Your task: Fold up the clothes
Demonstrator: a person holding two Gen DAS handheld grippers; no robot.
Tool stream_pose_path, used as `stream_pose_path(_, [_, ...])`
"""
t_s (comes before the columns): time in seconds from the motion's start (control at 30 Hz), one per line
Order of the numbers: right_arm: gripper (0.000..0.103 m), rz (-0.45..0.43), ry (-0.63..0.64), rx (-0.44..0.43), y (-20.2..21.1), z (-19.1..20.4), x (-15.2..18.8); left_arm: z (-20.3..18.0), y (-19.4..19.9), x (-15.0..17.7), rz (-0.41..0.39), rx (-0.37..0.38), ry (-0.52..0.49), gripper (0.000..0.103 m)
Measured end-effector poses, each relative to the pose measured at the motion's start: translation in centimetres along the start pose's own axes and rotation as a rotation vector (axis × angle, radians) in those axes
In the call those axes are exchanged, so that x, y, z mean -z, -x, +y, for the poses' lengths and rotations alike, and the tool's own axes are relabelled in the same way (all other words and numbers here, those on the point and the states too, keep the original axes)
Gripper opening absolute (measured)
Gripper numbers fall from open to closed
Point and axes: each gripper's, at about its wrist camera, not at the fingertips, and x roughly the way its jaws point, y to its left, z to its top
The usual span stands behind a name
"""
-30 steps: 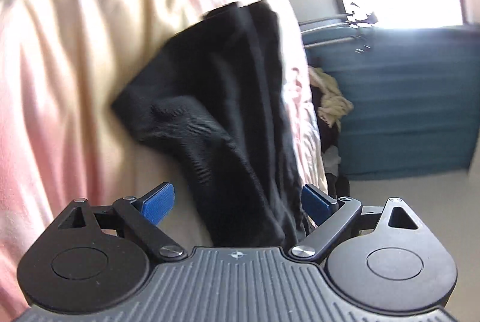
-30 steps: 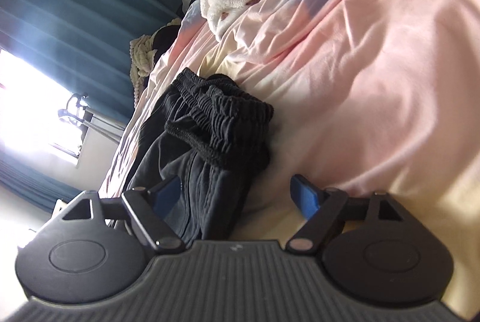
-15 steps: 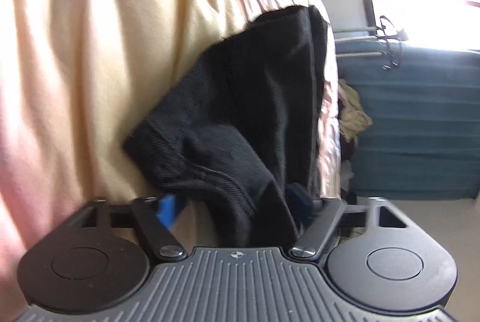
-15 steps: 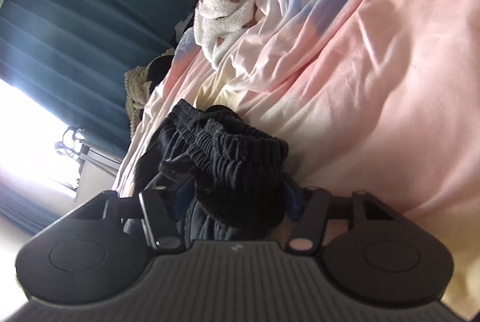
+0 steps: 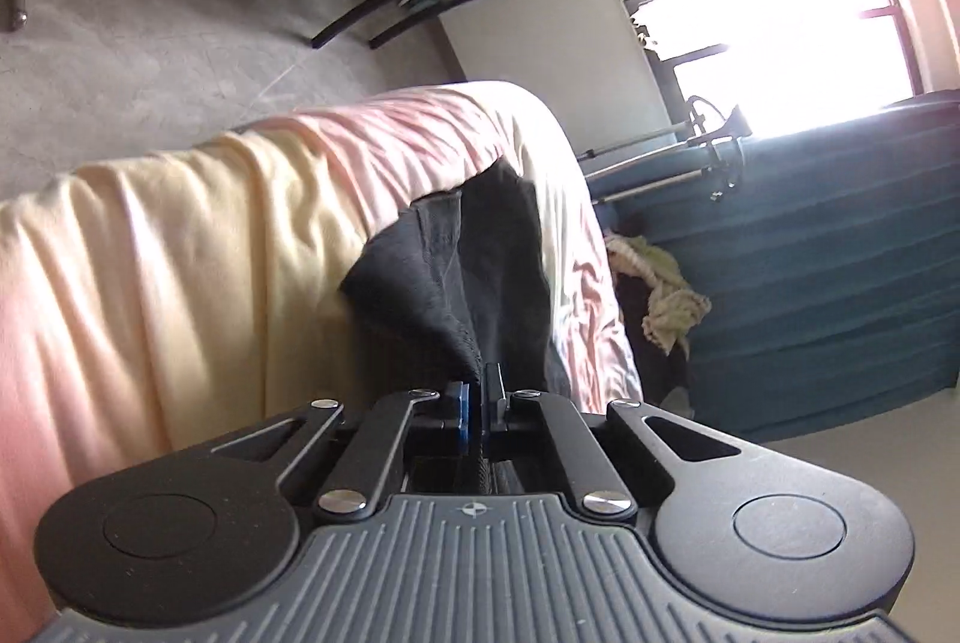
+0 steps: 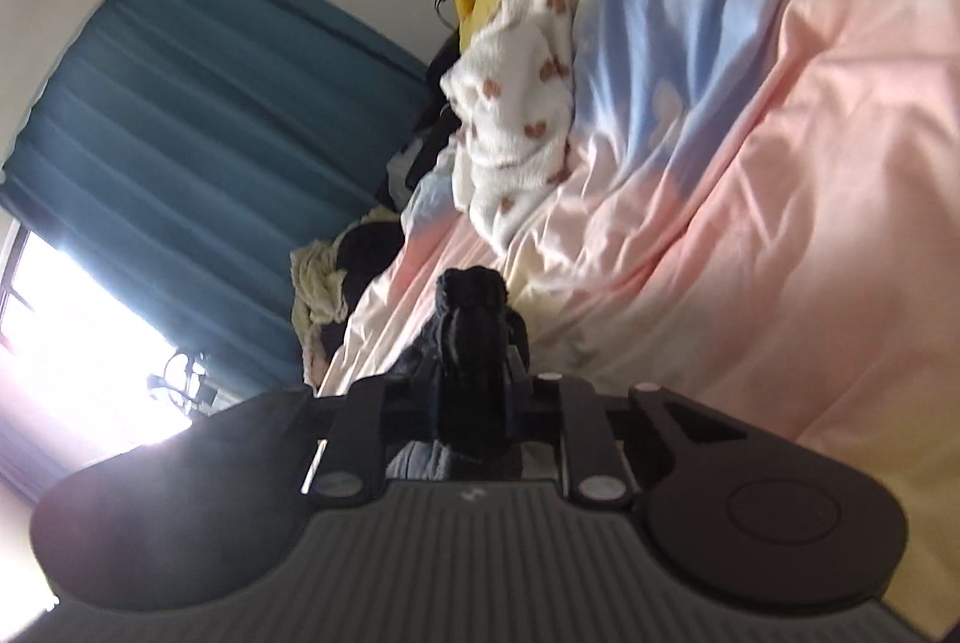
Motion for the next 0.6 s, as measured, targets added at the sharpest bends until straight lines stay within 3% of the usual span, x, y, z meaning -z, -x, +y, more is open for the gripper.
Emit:
stream_pose_path(0.23, [0.018,-0.011,-0.014,0.013,0.6,-1.5,0.3,2.9,-2.9,-0.4,0.047,-0.1,0.028,0.004])
stream_pose_path(0.5, [0.022,-0.023,-0.03,0.028,1.3,-3.1,0.7,4.4,-3.6,0.3,0.068,-0.115,0.005,0.006])
stream_pose_path(0.6, [0.028,-0.028,-0.036,0.034,1.5,-3.7,0.8,4.8,-3.4,0.3,0.081,-0.104,-0.008,0.02])
